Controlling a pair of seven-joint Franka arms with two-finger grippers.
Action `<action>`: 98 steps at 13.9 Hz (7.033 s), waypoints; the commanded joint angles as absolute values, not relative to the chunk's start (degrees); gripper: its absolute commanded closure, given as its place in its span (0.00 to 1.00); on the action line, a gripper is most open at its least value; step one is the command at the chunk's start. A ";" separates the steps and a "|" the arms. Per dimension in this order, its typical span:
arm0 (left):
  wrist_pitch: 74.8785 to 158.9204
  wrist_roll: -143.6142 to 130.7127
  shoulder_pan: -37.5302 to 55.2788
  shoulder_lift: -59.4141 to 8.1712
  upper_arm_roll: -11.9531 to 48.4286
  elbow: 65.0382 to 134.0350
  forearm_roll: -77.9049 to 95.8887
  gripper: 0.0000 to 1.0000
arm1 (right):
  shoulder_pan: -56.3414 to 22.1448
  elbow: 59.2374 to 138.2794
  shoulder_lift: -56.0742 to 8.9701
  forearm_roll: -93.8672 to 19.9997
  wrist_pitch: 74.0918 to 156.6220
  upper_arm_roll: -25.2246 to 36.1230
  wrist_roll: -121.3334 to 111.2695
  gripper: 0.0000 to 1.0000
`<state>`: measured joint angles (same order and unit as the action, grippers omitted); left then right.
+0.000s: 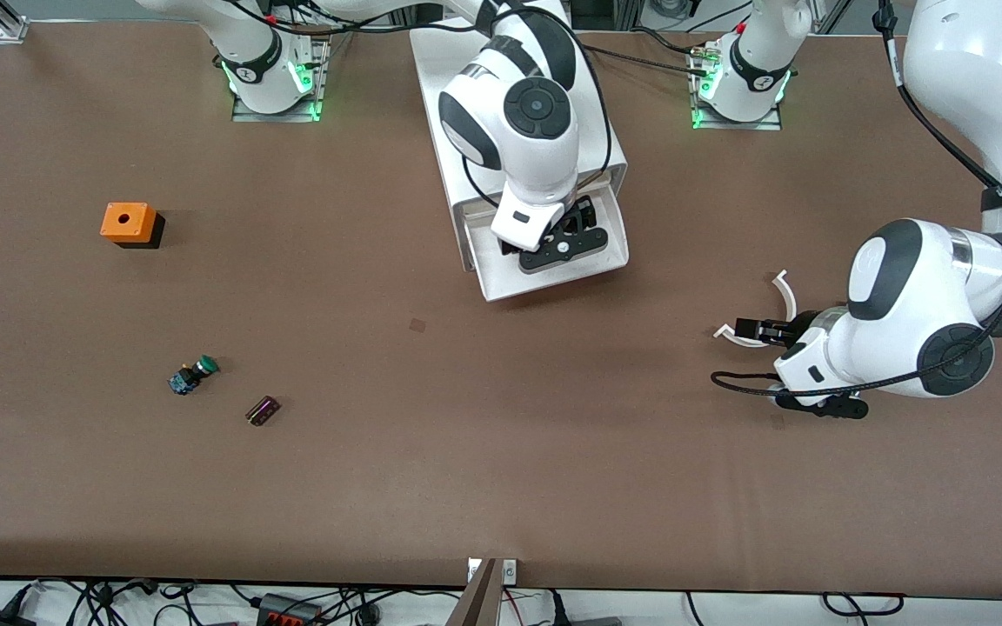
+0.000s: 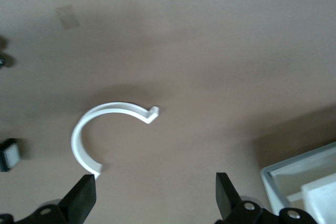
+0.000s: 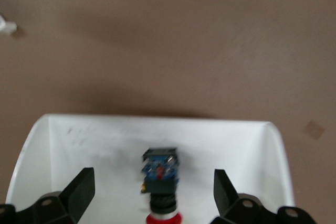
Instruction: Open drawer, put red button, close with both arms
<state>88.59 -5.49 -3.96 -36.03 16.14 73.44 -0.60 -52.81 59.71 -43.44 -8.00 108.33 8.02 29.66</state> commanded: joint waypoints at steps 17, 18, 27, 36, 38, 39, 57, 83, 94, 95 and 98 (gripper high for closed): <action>125.77 -41.22 9.05 -30.06 25.66 100.36 1.23 0.02 | -31.03 60.73 -37.35 -10.99 93.25 25.84 3.43 0.00; 125.68 -41.48 9.05 -29.80 26.71 101.76 1.23 0.00 | -30.07 60.73 -37.35 -11.51 93.16 25.84 2.38 0.00; 114.26 -53.07 9.05 -29.79 34.71 103.71 2.02 0.00 | -22.43 66.88 -28.84 -9.60 94.75 22.26 3.16 0.00; 109.98 -50.90 2.65 -28.04 34.89 100.56 1.15 0.00 | 0.08 80.95 -14.24 -0.26 98.98 0.53 -2.19 0.00; 105.84 -46.08 0.19 -27.95 34.37 97.05 -0.16 0.00 | 1.23 80.95 -12.93 -0.18 95.91 0.53 -2.64 0.00; 104.86 -43.36 -1.74 -27.95 34.45 95.64 -3.57 0.00 | 2.01 81.12 -12.75 -0.26 93.80 0.44 -2.55 0.00; 83.14 -3.78 -8.94 -10.56 19.06 82.97 -3.46 0.00 | 2.20 101.60 0.61 2.02 100.98 0.09 -2.29 0.00; 92.46 9.23 -1.58 2.20 4.31 95.54 1.05 0.00 | 2.37 100.55 0.09 1.41 100.19 0.18 -1.49 0.00; 87.63 8.79 -1.67 -1.05 3.96 90.97 1.49 0.00 | 2.37 100.11 -0.53 1.32 100.19 0.18 -1.49 0.00; 87.63 8.79 -1.67 -1.05 3.96 90.97 1.58 0.00 | 2.37 100.11 -0.61 1.23 100.20 0.18 -1.49 0.00; 87.63 8.88 -1.76 -1.05 3.96 90.97 1.49 0.00 | 2.37 100.02 -0.62 1.23 100.20 0.18 -1.49 0.00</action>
